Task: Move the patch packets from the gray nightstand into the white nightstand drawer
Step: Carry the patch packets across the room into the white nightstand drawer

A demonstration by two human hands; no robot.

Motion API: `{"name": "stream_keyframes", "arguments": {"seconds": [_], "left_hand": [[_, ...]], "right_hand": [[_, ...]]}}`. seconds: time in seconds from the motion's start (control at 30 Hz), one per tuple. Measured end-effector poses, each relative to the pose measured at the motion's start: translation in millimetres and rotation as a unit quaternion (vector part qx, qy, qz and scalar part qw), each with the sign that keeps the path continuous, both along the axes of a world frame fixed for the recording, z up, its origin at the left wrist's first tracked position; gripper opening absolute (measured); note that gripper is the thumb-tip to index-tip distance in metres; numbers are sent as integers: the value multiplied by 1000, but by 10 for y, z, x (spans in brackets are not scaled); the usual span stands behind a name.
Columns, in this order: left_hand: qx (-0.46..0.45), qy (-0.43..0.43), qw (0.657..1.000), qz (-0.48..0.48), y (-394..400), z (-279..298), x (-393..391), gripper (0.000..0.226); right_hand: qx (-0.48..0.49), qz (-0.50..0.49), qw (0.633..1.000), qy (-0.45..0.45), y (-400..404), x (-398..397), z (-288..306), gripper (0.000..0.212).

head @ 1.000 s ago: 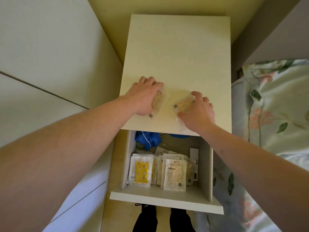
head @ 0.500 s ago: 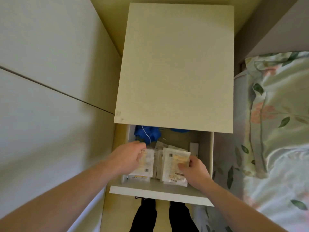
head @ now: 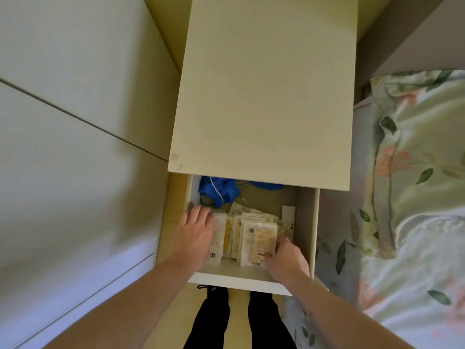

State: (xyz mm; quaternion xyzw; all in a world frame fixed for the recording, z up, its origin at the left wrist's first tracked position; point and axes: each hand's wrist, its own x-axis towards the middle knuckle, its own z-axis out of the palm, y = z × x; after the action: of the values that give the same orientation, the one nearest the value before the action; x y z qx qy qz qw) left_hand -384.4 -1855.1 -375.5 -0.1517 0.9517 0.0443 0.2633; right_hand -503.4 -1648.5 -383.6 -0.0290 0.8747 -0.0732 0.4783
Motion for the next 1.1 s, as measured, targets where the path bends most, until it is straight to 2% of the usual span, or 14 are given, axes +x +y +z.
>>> {"name": "stream_keyframes", "arguments": {"seconds": [0.07,0.13,0.27,0.33,0.43,0.5,0.57,0.63,0.67,0.77,0.83,0.9,1.0,1.1], "left_hand": [[12,-5,1000,18,52,45,86,88],[40,-12,998,54,109,100,198,94],[88,63,965,237,196,280,485,74],[102,74,927,355,229,378,640,67],[149,2,843,518,239,441,881,76],[194,-37,787,584,243,430,992,82],[245,-60,745,618,271,465,1018,73],[269,-71,719,637,287,488,1008,45],[270,-70,712,645,290,495,990,38],[256,-69,702,661,253,454,946,31],[259,-57,676,687,222,417,911,27],[278,-43,649,707,209,456,849,26],[293,-26,634,715,143,473,732,25],[303,-8,637,709,1,459,577,30]], "right_hand": [[2,0,1000,-3,15,10,56,33],[-9,-2,1000,-6,54,36,111,38],[-52,-2,997,49,267,106,274,50],[-63,3,994,87,418,134,397,56],[-64,14,988,142,629,185,561,58],[-56,-13,986,156,751,234,648,61],[-33,-59,989,132,829,274,716,72],[-19,-104,989,98,877,325,745,79],[-19,-137,987,79,900,355,731,80],[-17,-262,965,21,869,392,683,76],[-26,-335,942,14,798,364,652,66],[-26,-393,919,15,699,283,663,64],[-32,-435,900,14,622,148,684,77],[-53,-438,897,19,585,-30,673,81]]}}
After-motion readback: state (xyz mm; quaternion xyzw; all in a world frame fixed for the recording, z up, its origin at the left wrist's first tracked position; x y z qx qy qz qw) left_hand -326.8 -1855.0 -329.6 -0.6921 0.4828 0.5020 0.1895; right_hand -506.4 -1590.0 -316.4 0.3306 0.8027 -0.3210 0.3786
